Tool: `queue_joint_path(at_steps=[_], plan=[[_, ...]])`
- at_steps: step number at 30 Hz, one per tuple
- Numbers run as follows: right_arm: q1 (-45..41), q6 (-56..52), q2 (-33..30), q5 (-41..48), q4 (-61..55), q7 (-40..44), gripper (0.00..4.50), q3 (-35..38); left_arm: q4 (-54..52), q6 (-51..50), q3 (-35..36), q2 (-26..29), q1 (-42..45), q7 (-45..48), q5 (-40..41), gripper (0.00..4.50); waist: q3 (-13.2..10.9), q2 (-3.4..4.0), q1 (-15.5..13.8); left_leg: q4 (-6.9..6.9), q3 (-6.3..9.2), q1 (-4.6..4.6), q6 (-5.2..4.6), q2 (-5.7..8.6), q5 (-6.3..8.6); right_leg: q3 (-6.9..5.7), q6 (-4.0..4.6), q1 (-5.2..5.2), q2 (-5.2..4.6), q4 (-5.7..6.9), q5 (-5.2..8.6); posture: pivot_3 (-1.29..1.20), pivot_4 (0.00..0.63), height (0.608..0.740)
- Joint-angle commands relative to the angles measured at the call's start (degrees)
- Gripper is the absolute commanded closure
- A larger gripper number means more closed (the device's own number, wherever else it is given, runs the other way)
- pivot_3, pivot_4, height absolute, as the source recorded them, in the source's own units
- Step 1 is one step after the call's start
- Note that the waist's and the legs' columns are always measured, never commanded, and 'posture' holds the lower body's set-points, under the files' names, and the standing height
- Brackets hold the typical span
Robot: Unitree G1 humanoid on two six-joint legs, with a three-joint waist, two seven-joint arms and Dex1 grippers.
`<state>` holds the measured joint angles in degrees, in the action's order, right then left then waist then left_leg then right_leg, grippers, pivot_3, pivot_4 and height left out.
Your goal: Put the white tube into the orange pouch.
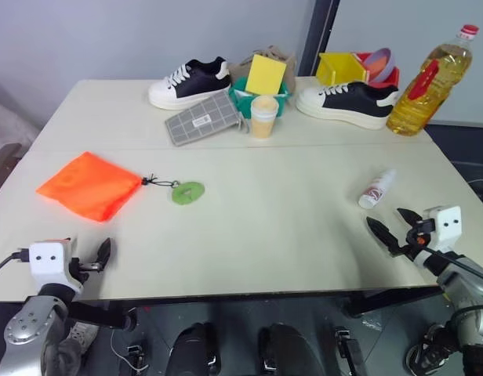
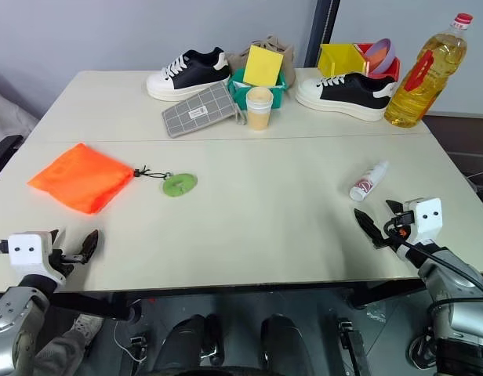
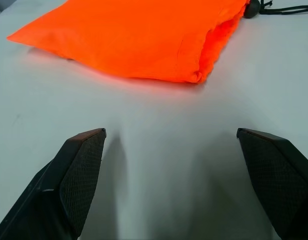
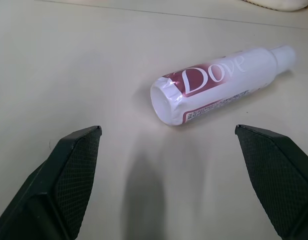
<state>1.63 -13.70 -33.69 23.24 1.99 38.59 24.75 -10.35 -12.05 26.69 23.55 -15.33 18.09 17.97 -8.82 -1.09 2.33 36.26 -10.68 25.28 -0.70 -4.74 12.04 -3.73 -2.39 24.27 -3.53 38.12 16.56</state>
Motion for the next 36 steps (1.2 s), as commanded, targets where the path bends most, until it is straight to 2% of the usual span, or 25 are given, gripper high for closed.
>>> queue_joint_path(at_steps=[1,8,16,25,31,36], plan=[[0.06,0.39,-0.23,0.46,-2.38,-0.41,0.06,0.33,-2.28,-0.26,0.97,0.62,-0.37,-0.06,0.05,0.00,0.00,0.00,0.00,0.00,0.00,0.00,0.00,0.00,0.00,0.00,0.00,0.00,0.00,0.00,0.00,0.00,0.150,0.740],[-0.02,-0.86,0.30,1.52,-5.33,-1.31,0.06,-0.17,-3.24,-0.58,-0.11,0.21,0.87,-0.13,0.12,0.00,0.00,0.00,-0.04,0.00,0.00,0.00,0.00,0.00,0.00,0.00,0.00,-0.01,0.00,0.00,0.00,0.00,0.150,0.740],[-1.32,-5.99,-0.46,5.59,-12.21,1.10,0.06,-3.39,-6.56,0.03,-5.14,1.20,3.49,-0.77,-5.01,0.00,0.01,-0.01,-0.09,0.01,0.00,0.00,0.00,0.00,0.00,0.00,-0.01,-0.02,0.00,0.00,-0.01,0.00,0.150,0.740],[-7.03,-10.05,-0.11,8.50,-17.80,5.69,0.06,-11.52,-7.34,0.87,-8.25,4.82,6.62,-5.34,-17.29,0.00,0.00,-0.01,0.00,-0.02,0.00,0.00,-0.12,0.00,-0.07,-0.01,-0.02,0.01,0.01,0.01,-0.01,0.00,0.150,0.740],[-12.22,-10.45,5.94,7.01,-19.69,4.44,0.06,-21.35,-5.86,0.68,-14.65,9.29,10.01,-7.85,-30.03,0.00,0.02,-0.03,-0.20,-0.01,0.00,0.02,-0.11,0.00,-0.06,-0.01,-0.02,0.02,0.00,0.00,-0.01,0.00,0.150,0.740],[-13.51,-9.30,9.74,5.69,-18.88,4.07,0.06,-25.78,-3.67,-2.86,-17.53,9.63,13.42,-9.85,-35.94,0.00,0.01,-0.03,-0.26,-0.02,-0.02,0.06,-0.11,0.00,-0.06,-0.01,-0.03,0.07,-0.01,0.01,-0.02,0.00,0.150,0.740]])
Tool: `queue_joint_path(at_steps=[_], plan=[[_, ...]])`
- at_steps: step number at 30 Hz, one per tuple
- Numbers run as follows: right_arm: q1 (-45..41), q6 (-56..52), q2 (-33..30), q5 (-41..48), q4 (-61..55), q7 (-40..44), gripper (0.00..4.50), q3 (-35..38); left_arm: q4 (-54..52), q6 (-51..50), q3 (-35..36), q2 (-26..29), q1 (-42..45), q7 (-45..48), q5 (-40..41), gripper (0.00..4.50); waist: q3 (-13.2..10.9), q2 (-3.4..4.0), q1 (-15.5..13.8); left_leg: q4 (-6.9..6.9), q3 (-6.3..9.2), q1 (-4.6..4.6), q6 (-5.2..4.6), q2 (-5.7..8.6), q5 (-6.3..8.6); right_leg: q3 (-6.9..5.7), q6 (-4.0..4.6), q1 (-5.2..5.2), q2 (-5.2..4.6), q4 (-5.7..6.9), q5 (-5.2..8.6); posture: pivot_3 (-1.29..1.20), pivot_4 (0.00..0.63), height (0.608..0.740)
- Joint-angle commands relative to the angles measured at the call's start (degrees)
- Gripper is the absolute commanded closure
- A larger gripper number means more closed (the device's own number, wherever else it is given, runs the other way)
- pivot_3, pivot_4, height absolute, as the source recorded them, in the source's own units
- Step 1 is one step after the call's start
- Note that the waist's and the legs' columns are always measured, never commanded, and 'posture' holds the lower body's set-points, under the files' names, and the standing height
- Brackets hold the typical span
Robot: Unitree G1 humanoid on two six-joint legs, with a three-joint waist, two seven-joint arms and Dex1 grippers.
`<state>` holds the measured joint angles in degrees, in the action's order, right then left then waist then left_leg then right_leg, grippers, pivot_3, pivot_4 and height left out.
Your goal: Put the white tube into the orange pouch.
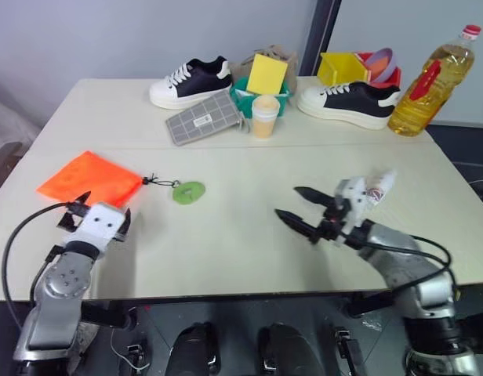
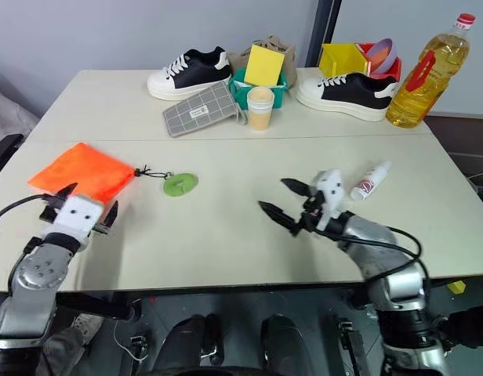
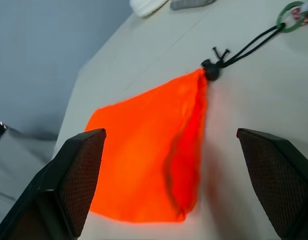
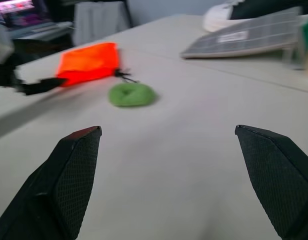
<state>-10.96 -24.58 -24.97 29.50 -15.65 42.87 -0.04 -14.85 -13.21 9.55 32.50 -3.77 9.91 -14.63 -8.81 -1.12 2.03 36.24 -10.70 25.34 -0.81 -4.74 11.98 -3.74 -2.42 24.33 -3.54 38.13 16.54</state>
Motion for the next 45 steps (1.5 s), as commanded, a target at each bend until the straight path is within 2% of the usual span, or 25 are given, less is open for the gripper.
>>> queue_joint_path(at_steps=[1,16,18,19,20,22,27,28,35,41,45], plan=[[-1.02,1.87,1.61,-0.84,-1.10,-0.29,0.06,-1.59,1.72,-2.77,-0.49,0.24,3.00,-2.04,-3.69,0.00,0.00,0.00,0.04,0.00,0.00,0.00,0.00,0.00,0.00,0.00,-0.02,0.00,0.00,0.00,-0.01,0.00,0.150,0.740],[2.49,4.47,4.29,-3.24,-2.16,-3.73,0.06,-2.12,17.05,-3.74,-2.21,0.30,14.55,-5.86,-6.40,0.00,0.01,-0.02,-0.05,0.06,-0.01,-0.01,-0.03,0.00,-0.04,-0.02,-0.18,-0.01,0.01,0.10,-0.10,0.00,0.150,0.740],[3.03,4.75,4.29,-3.43,-2.34,-3.87,0.00,-2.20,18.17,-3.04,-1.92,0.18,15.33,-6.35,-6.08,0.58,0.01,-0.02,-0.04,0.05,-0.02,-0.01,-0.03,0.00,-0.04,-0.02,-0.19,-0.01,0.01,0.10,-0.10,0.00,0.150,0.740],[3.19,4.87,4.34,-3.57,-2.42,-4.10,0.00,-2.24,18.60,-2.78,-1.81,0.18,15.64,-6.46,-5.93,0.58,0.01,-0.02,-0.03,0.05,-0.02,-0.01,-0.03,0.00,-0.04,-0.02,-0.19,-0.01,0.01,0.10,-0.10,0.00,0.150,0.740],[3.23,4.95,4.40,-3.68,-2.42,-4.29,0.00,-2.29,18.99,-2.55,-1.76,0.22,15.86,-6.52,-5.84,1.21,0.01,-0.03,0.07,0.04,-0.02,-0.01,-0.03,0.00,-0.05,-0.02,-0.19,-0.01,0.02,0.10,-0.10,0.00,0.150,0.740],[3.23,5.11,4.54,-3.79,-2.40,-4.63,0.00,-2.35,19.57,-1.63,-1.68,0.31,16.12,-6.47,-5.57,1.71,0.01,-0.03,0.02,0.05,-0.02,-0.02,-0.02,0.00,-0.06,-0.02,-0.19,-0.01,0.03,0.13,-0.10,0.00,0.150,0.740],[3.15,5.40,4.80,-3.91,-2.34,-4.98,0.00,-2.42,19.30,-0.80,-1.16,0.24,15.71,-6.53,-5.47,4.32,0.02,-0.03,0.01,0.06,-0.02,-0.02,-0.01,0.00,-0.06,-0.02,-0.19,-0.01,0.02,0.14,-0.10,0.00,0.150,0.740],[3.06,5.47,4.83,-3.95,-2.28,-5.03,0.00,-2.45,19.18,-0.96,-0.93,0.08,15.59,-6.43,-5.22,4.45,0.02,-0.03,0.02,0.06,-0.02,-0.02,-0.01,0.00,-0.06,-0.02,-0.19,-0.01,0.03,0.15,-0.10,0.00,0.150,0.740],[1.40,5.71,5.40,-4.41,-1.14,-5.15,0.00,-2.45,17.29,-1.85,0.24,-0.82,14.63,-5.46,-2.72,4.45,0.02,-0.03,0.02,0.07,-0.02,-0.02,-0.01,0.00,-0.06,-0.02,-0.19,-0.01,0.03,0.16,-0.10,0.00,0.150,0.740],[0.76,5.72,5.58,-4.57,-0.79,-4.99,0.00,-2.49,9.47,0.62,-1.01,-2.98,11.30,3.39,5.90,4.45,0.02,-0.03,-0.02,0.09,-0.03,-0.02,0.02,0.00,-0.08,-0.02,-0.19,-0.02,0.02,0.16,-0.11,0.00,0.150,0.740],[0.51,5.78,5.53,-4.62,-0.52,-4.87,0.00,-2.37,3.85,-0.48,-4.01,-2.97,8.20,8.23,7.35,4.45,0.02,-0.03,0.05,0.10,-0.02,-0.04,0.02,0.00,-0.07,-0.02,-0.19,-0.03,0.02,0.20,-0.11,0.00,0.150,0.740]])
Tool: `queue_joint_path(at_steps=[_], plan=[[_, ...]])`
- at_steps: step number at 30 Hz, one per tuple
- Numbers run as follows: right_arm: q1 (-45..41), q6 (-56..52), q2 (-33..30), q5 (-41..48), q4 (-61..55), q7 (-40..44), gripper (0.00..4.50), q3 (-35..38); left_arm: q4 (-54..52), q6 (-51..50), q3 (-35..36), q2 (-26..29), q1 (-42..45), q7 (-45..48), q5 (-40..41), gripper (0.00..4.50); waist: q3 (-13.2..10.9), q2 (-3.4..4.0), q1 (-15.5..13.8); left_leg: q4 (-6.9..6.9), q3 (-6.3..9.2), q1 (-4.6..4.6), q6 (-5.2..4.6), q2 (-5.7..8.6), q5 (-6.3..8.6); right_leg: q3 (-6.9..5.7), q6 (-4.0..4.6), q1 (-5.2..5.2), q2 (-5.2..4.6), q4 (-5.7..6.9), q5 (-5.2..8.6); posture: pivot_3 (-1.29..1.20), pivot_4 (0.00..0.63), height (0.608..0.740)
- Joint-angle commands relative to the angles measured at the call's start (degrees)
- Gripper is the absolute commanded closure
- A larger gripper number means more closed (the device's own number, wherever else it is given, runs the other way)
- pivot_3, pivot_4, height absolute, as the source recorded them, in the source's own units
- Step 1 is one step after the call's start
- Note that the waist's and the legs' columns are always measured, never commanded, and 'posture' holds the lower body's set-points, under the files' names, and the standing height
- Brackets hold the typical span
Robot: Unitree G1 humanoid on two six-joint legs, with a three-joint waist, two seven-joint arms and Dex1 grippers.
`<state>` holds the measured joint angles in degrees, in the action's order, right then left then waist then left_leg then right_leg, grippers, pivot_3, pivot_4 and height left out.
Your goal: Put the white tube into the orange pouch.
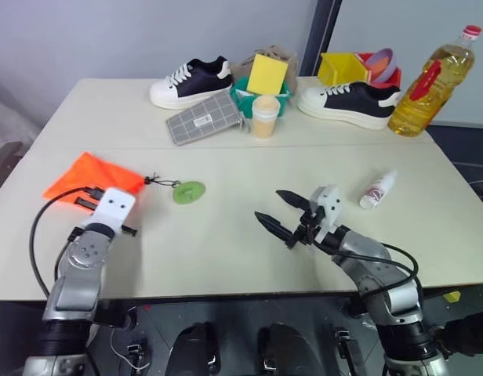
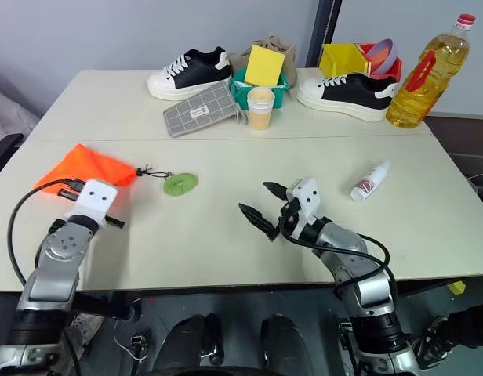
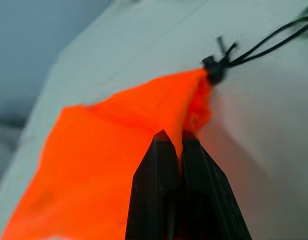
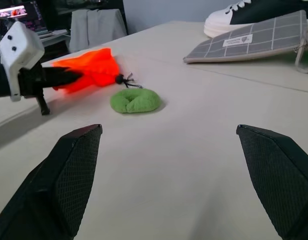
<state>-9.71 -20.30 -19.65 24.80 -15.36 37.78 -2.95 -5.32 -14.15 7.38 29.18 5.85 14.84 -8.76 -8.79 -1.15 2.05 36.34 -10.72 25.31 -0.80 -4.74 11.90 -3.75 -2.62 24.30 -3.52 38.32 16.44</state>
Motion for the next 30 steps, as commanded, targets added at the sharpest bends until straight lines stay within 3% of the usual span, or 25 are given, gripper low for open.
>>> queue_joint_path(at_steps=[1,9,14,18,21,25,30], plan=[[-0.74,1.51,0.19,0.09,-0.79,0.25,0.00,0.55,-6.74,0.21,-2.32,0.23,-1.93,4.04,1.67,4.45,0.00,0.00,0.04,0.00,0.00,0.00,-0.01,0.00,0.00,0.00,0.00,0.00,0.00,0.00,0.00,0.00,0.150,0.740],[-0.49,2.17,-1.12,-0.40,0.42,0.26,0.00,2.27,-17.64,-7.13,-11.96,-4.91,-1.36,9.37,4.29,4.45,0.00,0.00,-0.52,0.07,0.01,0.00,-0.02,0.01,0.01,0.00,0.00,-0.04,0.00,0.00,0.00,0.00,0.150,0.740],[-0.45,2.95,-4.77,-1.50,2.35,-1.41,0.00,7.69,-23.30,-11.32,-15.06,-6.41,-1.75,11.85,6.13,4.45,0.00,0.00,-1.16,0.20,0.01,0.02,-0.05,0.01,0.03,0.01,0.00,-0.07,0.01,0.00,0.00,0.00,0.150,0.740],[-0.86,4.52,-7.06,-4.36,5.40,-7.44,0.00,14.55,-27.74,-13.36,-12.28,-4.47,-5.25,13.94,8.98,4.45,0.00,0.01,-1.06,0.21,0.03,0.02,-0.07,0.00,0.04,0.02,0.00,-0.08,0.01,0.01,0.00,0.00,0.150,0.740],[-0.50,5.21,-7.91,-8.27,7.85,-14.28,0.00,18.88,-29.22,-13.96,-6.20,-2.30,-9.19,15.08,12.10,4.45,0.00,0.02,-0.91,0.20,0.04,0.01,-0.07,-0.01,0.04,0.02,0.01,-0.06,0.02,0.01,0.01,0.00,0.150,0.740],[0.73,3.88,-7.24,-14.52,10.00,-23.07,0.00,20.10,-28.05,-12.71,1.19,0.31,-12.48,17.39,16.40,4.45,0.00,0.02,-0.90,0.19,0.06,0.00,-0.06,-0.02,0.04,0.02,0.02,-0.04,0.02,0.03,0.02,0.00,0.150,0.740],[-0.95,2.51,-3.95,-18.61,13.54,-31.78,0.00,20.31,-28.05,-12.05,2.45,1.34,-12.96,20.40,20.68,4.45,0.01,0.04,-0.94,0.22,0.04,0.01,-0.05,0.00,0.05,0.02,0.06,-0.08,-0.02,0.03,0.03,0.00,0.150,0.740]])
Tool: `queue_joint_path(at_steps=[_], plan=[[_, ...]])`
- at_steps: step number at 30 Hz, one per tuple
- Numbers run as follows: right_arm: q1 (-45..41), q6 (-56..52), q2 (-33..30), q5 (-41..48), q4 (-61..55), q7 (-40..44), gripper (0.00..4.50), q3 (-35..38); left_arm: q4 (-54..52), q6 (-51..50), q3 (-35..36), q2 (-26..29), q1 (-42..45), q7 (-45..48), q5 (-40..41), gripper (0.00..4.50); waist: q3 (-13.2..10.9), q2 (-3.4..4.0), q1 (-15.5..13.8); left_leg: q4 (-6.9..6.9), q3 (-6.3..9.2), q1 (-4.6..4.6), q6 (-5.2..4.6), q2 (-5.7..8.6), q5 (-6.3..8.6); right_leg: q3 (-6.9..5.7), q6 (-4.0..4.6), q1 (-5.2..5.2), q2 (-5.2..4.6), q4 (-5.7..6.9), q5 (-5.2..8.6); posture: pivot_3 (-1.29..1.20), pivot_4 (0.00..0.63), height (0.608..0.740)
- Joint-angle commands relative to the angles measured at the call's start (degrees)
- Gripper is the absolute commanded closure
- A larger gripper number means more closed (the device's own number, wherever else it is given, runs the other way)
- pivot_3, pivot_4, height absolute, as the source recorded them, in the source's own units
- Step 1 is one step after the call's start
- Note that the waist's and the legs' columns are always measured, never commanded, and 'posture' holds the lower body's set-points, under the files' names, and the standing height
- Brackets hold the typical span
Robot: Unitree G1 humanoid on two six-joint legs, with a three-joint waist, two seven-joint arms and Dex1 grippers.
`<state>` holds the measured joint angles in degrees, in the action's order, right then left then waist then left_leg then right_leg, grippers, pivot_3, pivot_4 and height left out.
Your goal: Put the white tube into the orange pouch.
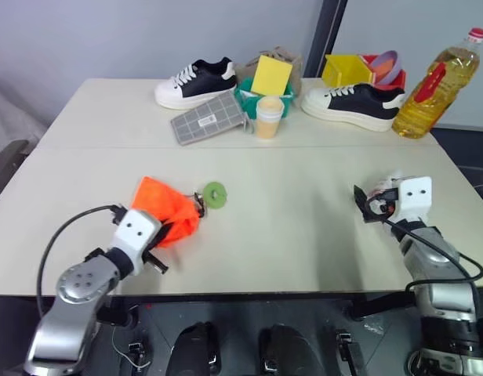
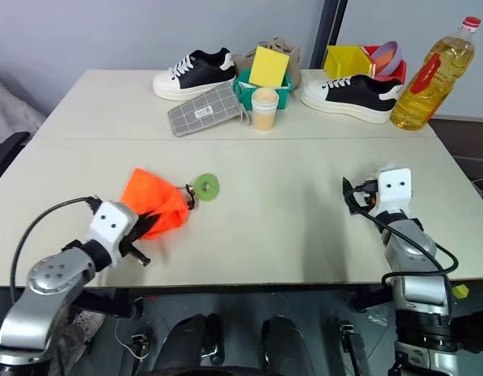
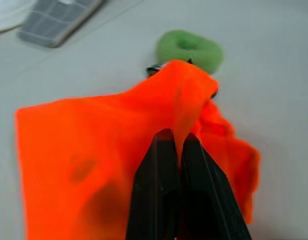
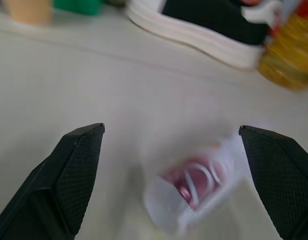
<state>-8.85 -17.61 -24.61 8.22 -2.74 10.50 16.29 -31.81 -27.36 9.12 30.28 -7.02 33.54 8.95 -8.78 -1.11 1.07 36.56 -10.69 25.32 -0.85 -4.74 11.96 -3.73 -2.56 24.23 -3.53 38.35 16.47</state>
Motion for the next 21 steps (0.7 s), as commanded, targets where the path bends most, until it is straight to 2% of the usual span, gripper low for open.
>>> queue_joint_path(at_steps=[1,11,19,21], plan=[[-2.63,-0.34,2.03,-2.28,2.34,-6.25,0.00,1.35,-2.04,1.14,0.06,0.19,-0.43,2.20,3.63,4.45,0.00,0.00,0.10,0.01,0.00,0.00,0.00,0.00,0.00,0.00,0.00,0.00,0.00,0.00,0.00,0.00,0.150,0.740],[-10.53,1.69,7.65,-0.99,15.62,-14.77,0.00,3.31,-2.43,1.20,-2.88,-1.55,-0.27,-0.43,4.22,4.45,0.01,0.06,0.25,-0.01,-0.03,0.00,0.15,-0.01,-0.11,0.02,-0.05,0.01,0.06,0.01,-0.02,0.00,0.150,0.740],[-12.90,7.28,8.58,-0.84,22.46,-18.01,0.00,4.36,-1.83,1.54,-3.44,-1.90,0.50,-1.78,4.52,4.45,0.02,0.06,0.14,0.00,-0.03,0.00,0.24,0.00,-0.16,0.02,-0.06,-0.01,0.06,0.01,-0.02,0.00,0.150,0.740],[-12.63,8.25,8.91,-0.74,22.41,-18.70,0.57,4.39,-1.71,1.69,-3.54,-1.96,0.50,-1.94,4.50,4.50,0.02,0.06,0.15,0.00,-0.03,-0.01,0.25,0.00,-0.17,0.02,-0.07,-0.01,0.06,0.01,-0.03,0.00,0.150,0.740]])
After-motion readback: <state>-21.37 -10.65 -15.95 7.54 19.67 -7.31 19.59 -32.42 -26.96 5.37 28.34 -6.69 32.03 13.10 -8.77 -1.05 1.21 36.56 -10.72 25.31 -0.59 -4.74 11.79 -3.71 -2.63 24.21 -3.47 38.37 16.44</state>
